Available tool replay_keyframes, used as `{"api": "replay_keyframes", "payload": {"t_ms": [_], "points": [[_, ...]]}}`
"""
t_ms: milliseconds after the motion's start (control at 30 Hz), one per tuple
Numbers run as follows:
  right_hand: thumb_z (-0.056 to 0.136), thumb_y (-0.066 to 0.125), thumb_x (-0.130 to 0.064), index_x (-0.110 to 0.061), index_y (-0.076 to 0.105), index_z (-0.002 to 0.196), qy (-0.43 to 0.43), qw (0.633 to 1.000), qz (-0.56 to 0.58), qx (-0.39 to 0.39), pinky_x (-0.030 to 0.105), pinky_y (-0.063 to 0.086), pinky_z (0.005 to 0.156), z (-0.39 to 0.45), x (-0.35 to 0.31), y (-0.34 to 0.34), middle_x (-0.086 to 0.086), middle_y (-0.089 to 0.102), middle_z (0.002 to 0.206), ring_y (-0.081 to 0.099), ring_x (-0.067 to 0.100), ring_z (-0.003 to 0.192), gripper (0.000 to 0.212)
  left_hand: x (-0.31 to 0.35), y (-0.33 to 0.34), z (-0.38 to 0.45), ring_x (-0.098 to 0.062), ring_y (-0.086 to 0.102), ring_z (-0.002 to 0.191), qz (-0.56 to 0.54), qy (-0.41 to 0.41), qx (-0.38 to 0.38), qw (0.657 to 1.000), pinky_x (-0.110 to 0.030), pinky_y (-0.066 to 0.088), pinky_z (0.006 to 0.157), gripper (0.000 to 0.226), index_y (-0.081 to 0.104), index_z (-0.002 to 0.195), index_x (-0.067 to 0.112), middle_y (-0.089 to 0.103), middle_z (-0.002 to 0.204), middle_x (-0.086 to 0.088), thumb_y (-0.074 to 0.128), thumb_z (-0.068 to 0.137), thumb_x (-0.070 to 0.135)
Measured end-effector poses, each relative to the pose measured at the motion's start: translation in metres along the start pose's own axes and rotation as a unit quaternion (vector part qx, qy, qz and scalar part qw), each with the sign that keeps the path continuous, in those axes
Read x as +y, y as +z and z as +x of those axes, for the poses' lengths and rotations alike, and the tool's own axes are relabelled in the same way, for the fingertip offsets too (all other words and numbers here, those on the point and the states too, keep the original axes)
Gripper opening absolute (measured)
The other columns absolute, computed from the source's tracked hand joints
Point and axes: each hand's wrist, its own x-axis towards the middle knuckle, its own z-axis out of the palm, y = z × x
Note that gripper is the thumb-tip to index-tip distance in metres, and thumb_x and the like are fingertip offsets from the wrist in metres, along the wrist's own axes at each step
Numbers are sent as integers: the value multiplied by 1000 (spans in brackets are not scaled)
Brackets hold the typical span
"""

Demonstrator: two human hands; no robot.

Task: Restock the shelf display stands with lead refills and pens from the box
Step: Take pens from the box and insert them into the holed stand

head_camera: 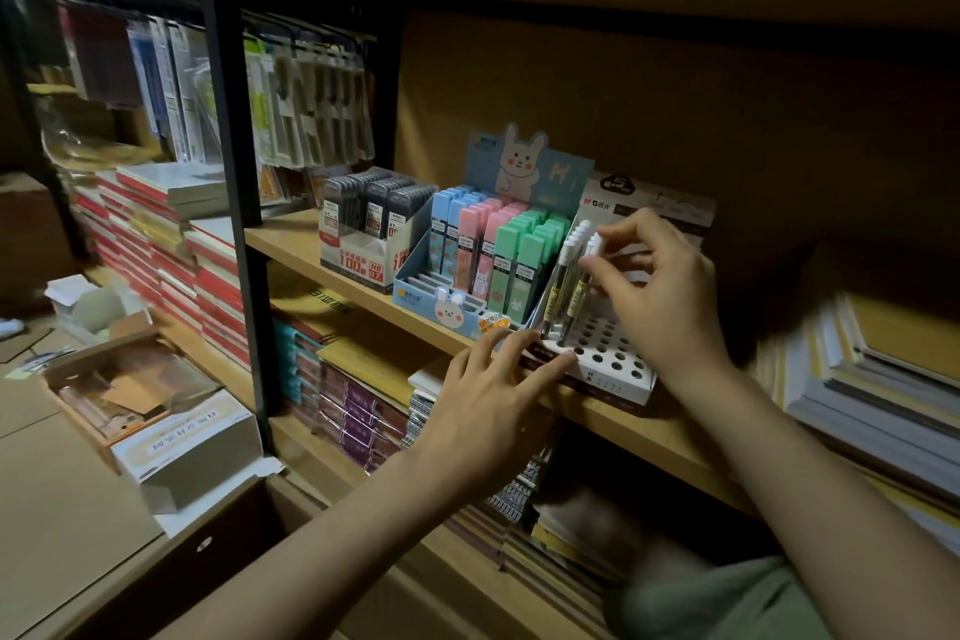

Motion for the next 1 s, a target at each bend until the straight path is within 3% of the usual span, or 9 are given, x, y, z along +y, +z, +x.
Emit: {"api": "replay_keyframes", "payload": {"t_ms": [267, 367, 433, 533, 600, 700, 800, 867, 1000], "points": [[85, 73, -15, -23, 61, 94, 26, 999, -22, -17, 20, 57, 70, -10, 0, 3, -3, 65, 96, 65, 7, 87, 17, 3, 0, -2, -27, 0, 146, -12, -9, -14, 1000, -51, 22, 114, 74, 3, 150, 47, 3, 159, 3, 50, 93, 48], [85, 72, -15, -24, 63, 111, 43, 999, -31, -7, 18, 57, 70, -16, -7, 1, -7, 58, 104, 61, 1, 83, 29, 6, -6, -5, -26, -2, 146, -30, -13, -39, 999, -51, 20, 115, 76, 3, 150, 46, -1, 160, 5, 52, 92, 47], [86, 71, -18, -32, 56, 123, 74, 997, -4, 9, 14, 56, 64, -22, -14, -5, -11, 53, 105, 61, 2, 77, 42, 8, -14, -10, -21, 4, 145, -83, -12, -11, 996, -47, 22, 115, 71, 13, 151, 43, 5, 159, 6, 54, 92, 43], [89, 67, -21, -32, 59, 105, 146, 983, 108, 15, 20, 55, 63, -42, -28, -6, -10, 62, 92, 63, 5, 75, 20, 4, -21, -24, -10, 31, 134, -188, -29, 55, 980, -30, 34, 108, 52, 41, 141, 33, 35, 147, 7, 57, 92, 33], [91, 66, -21, -24, 65, 92, 247, 946, 193, -83, 21, 53, 58, -65, -37, 6, -4, 67, 80, 64, 8, 66, 3, -5, -23, -38, 0, 51, 109, -237, -62, 2, 969, -20, 48, 91, 30, 56, 122, 28, 56, 120, 10, 57, 92, 32], [94, 63, -21, -18, 67, 95, 376, 845, 245, -292, 18, 52, 54, -108, -52, 39, 3, 69, 75, 64, 7, 58, 6, -26, -16, -74, 4, 60, 75, -223, -132, -222, 940, -13, 48, 61, 5, 58, 90, 33, 62, 86, 14, 56, 95, 32], [94, 62, -14, -10, 63, 102, 423, 796, 189, -389, 18, 53, 50, -150, -55, 86, 6, 65, 78, 62, 7, 54, 9, -45, 5, -123, -6, 66, 75, -194, -209, -398, 872, -20, 54, 68, 9, 67, 97, 22, 71, 90, 3, 59, 94, 23], [95, 61, -11, -7, 61, 107, 427, 768, 138, -456, 20, 54, 47, -181, -49, 119, 5, 60, 77, 60, 9, 54, 13, -53, 23, -158, -13, 68, 80, -203, -254, -447, 833, -27, 57, 77, 17, 67, 106, 13, 72, 98, -4, 57, 95, 19], [90, 68, -22, -18, 62, 106, 340, 727, -2, -597, 31, 61, 69, -250, -15, 170, -3, 62, 87, 66, 13, 75, 18, -56, 49, -226, -4, 62, 68, -290, -386, -447, 753, -17, 51, 57, 9, 61, 94, 22, 67, 86, 4, 53, 97, 22]]}}
